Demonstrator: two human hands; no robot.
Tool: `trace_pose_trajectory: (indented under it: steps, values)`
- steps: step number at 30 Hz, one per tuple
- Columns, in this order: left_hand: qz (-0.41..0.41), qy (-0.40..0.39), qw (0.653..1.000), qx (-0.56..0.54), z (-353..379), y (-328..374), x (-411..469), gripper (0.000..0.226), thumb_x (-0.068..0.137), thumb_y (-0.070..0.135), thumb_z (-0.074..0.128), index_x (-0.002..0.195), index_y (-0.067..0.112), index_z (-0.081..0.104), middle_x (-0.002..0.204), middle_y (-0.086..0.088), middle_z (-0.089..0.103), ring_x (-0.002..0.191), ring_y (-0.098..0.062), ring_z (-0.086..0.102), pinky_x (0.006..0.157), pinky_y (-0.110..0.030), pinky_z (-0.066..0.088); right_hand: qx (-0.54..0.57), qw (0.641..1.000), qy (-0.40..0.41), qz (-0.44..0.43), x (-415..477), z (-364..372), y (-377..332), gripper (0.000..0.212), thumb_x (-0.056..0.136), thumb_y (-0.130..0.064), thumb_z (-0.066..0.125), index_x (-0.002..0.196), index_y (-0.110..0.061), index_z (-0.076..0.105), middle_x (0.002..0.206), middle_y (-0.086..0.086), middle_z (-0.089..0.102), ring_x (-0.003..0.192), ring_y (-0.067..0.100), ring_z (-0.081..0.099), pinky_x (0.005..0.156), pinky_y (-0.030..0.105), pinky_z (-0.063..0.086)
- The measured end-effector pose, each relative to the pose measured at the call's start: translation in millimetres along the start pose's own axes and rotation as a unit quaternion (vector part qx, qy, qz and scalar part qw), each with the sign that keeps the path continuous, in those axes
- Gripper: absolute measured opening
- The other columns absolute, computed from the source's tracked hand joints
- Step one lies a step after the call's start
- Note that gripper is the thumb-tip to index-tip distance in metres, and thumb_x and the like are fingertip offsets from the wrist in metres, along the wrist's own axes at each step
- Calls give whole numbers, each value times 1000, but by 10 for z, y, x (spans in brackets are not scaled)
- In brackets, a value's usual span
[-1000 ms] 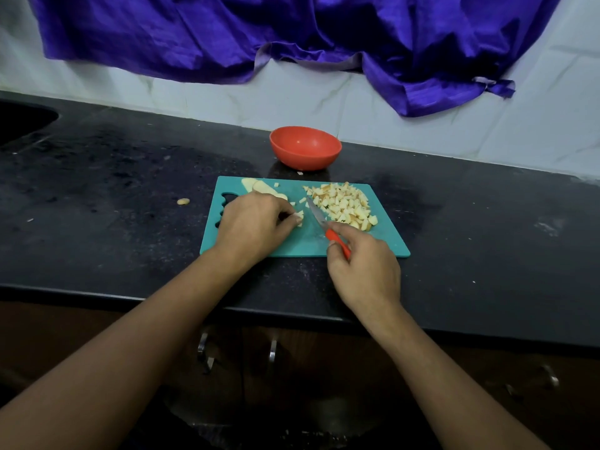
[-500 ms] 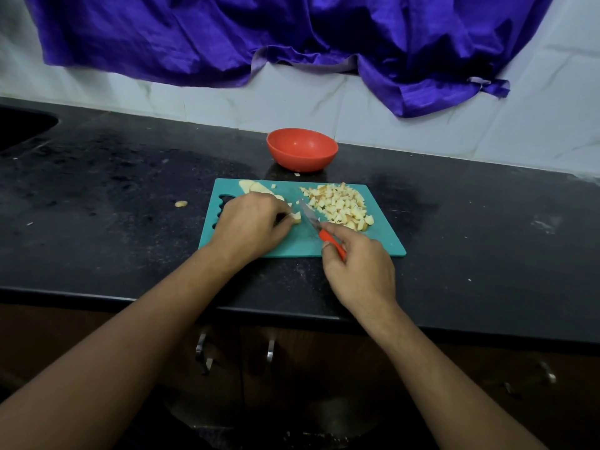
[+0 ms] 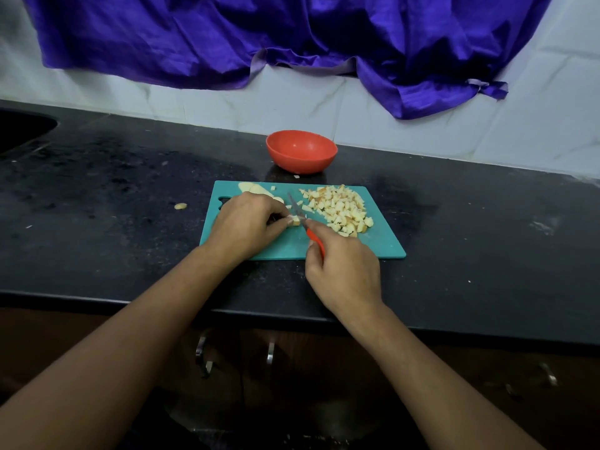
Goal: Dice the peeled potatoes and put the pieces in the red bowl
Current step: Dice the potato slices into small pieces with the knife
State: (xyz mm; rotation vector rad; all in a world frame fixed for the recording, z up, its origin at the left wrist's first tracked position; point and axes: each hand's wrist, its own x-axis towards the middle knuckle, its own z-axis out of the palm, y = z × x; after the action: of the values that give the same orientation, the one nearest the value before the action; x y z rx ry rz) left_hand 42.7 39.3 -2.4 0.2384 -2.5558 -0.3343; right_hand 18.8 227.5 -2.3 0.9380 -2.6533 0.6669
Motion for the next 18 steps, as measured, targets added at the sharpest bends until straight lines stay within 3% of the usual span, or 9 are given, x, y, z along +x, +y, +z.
trace_pose_trajectory:
  steps: [4,7,12,18]
  values:
    - [13,0,1000,7,7,4,7,19,94,42,70,104,30,80,90,9,77,79,-12,67,63,-29,44,-20,1000,0,-9,13,28,-43,46,102,-34,46,148,-36,50,70,-7,61,62,10,56,58,33,50]
    - [16,-1,1000,16,21,19,6,18,95,40,68,105,31,80,92,9,77,81,-14,68,65,-29,47,-37,999,-4,-15,29,40,-46,46,102,-34,45,148,-34,50,72,-7,62,64,12,57,59,34,51]
    - [13,2,999,33,42,43,6,18,96,40,67,106,31,79,94,9,76,85,-14,67,66,-29,43,-68,997,-24,-28,-34,8,-38,47,104,-34,43,151,-32,47,74,-7,60,65,11,56,59,33,49]
    - [10,11,999,30,40,64,5,19,96,40,67,107,30,79,97,10,77,88,-15,68,73,-32,52,-78,994,-48,-59,-85,-77,69,47,103,-34,44,150,-34,47,80,-6,63,73,14,59,65,35,51]
